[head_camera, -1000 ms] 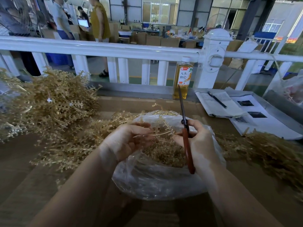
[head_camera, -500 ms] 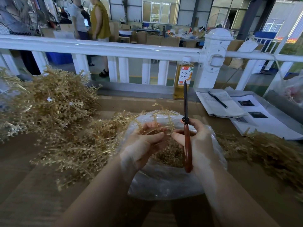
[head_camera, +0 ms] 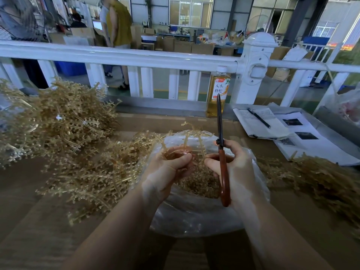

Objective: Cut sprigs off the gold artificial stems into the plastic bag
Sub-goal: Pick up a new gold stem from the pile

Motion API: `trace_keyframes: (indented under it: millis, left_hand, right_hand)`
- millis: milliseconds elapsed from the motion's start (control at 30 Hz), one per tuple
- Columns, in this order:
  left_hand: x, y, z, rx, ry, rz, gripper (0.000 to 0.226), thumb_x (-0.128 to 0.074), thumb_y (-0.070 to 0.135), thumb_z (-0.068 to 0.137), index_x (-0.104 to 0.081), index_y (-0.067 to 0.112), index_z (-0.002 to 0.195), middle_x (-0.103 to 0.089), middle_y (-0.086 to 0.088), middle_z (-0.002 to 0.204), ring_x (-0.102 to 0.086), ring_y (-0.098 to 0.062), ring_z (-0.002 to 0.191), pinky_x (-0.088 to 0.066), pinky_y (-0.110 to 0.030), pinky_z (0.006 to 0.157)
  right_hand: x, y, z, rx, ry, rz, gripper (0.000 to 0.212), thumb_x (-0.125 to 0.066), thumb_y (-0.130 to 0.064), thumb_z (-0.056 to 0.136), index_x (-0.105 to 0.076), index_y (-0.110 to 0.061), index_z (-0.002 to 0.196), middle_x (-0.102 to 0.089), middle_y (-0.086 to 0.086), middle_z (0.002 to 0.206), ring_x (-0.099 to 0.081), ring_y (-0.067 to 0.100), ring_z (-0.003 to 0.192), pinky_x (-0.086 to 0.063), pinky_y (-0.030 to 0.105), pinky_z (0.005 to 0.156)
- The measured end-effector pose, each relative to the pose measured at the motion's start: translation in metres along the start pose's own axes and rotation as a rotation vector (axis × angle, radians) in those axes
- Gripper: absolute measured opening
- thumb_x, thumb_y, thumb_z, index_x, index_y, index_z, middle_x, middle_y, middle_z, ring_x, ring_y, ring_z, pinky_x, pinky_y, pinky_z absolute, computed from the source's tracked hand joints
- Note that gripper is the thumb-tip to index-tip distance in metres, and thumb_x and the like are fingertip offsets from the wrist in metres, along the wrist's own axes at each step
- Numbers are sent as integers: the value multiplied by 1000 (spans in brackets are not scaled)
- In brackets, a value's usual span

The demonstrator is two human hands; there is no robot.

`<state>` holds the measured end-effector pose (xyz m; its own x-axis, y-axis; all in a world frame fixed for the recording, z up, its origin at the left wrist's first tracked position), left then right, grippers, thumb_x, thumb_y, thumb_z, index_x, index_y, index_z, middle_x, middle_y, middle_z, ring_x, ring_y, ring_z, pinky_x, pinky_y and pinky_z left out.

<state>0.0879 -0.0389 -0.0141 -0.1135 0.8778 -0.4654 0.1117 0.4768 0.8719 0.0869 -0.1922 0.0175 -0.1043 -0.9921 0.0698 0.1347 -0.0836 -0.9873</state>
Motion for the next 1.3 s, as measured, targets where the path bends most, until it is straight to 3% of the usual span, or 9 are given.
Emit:
trace_keyframes:
  millis: [133, 400, 767, 967, 1033, 1133, 1200, 1300]
  left_hand:
    - [-3, 3, -1, -5, -55, 6, 15, -61, -9, 80, -59, -7, 95, -59, -14, 73, -61, -12, 53, -52, -22, 50]
    - [-1, -1, 0, 57, -40, -2, 6, -64, -5, 78, -65, -1, 82, -67, -9, 68, -62, -11, 54, -53, -23, 51]
    - [-4, 0, -2, 82, -34, -21, 21, -62, -8, 80, -67, 8, 67, -68, -10, 69, -62, -12, 53, -55, -23, 51]
    - [-7, 5, -3, 7, -1, -1, 10, -63, -6, 82, -62, 2, 88, -66, -8, 68, -63, -13, 57, -55, -24, 53]
    - [-8, 11, -5, -94, 54, 140, 7, -64, -2, 85, -62, 5, 87, -66, -7, 71, -63, -15, 61, -56, -25, 59]
    - [-18, 21, -8, -296, 110, 529, 5, -60, 2, 89, -63, 5, 92, -67, -11, 82, -64, -20, 73, -57, -32, 69]
    - [-35, 22, -12, -431, 23, 760, 14, -57, 1, 89, -62, 6, 100, -67, -10, 93, -64, -21, 88, -53, -37, 81]
    - [-52, 14, -15, -530, -103, 1104, 29, -50, 4, 86, -56, 7, 114, -49, -2, 110, -43, -18, 109, -38, -29, 99]
  right_hand:
    - [0, 3, 2, 2, -6, 23, 43, -74, 8, 74, -62, -26, 98, -71, 1, 70, -61, 1, 54, -45, 13, 50]
    - [3, 6, 4, 30, 5, 15, 43, -74, 7, 74, -61, -29, 93, -71, 0, 69, -66, 4, 61, -47, 12, 52]
    - [5, 8, 5, 42, 20, 6, 44, -74, 5, 76, -61, -30, 99, -71, -5, 71, -66, 3, 63, -47, 13, 52]
    - [6, 3, 2, 54, 47, -26, 37, -72, 1, 81, -60, -27, 102, -68, 4, 77, -58, -1, 49, -43, 11, 44]
    - [5, -3, 0, 111, 43, -45, 34, -72, -1, 82, -60, -28, 99, -68, 1, 76, -60, -3, 53, -42, 8, 45]
    - [-4, -10, -3, 148, -15, 43, 28, -75, -11, 81, -60, -31, 93, -69, -3, 71, -65, -2, 64, -46, 7, 56]
    - [-12, -10, -3, 125, -68, 92, 24, -76, -18, 81, -61, -33, 94, -72, -8, 78, -69, 4, 73, -52, 14, 66]
    - [-16, -12, -2, 111, -98, 98, 30, -78, -17, 78, -62, -34, 97, -73, -7, 83, -71, 10, 76, -55, 19, 67]
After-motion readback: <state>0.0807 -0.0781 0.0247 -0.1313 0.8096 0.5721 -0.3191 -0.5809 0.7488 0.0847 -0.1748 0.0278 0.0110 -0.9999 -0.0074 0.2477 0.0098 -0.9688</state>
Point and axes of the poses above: each hand's wrist, its own z-axis towards the middle knuckle, its own x-axis out of the back of the hand, y = z × x, the point moved 6 cm from there along z, towards the middle knuckle
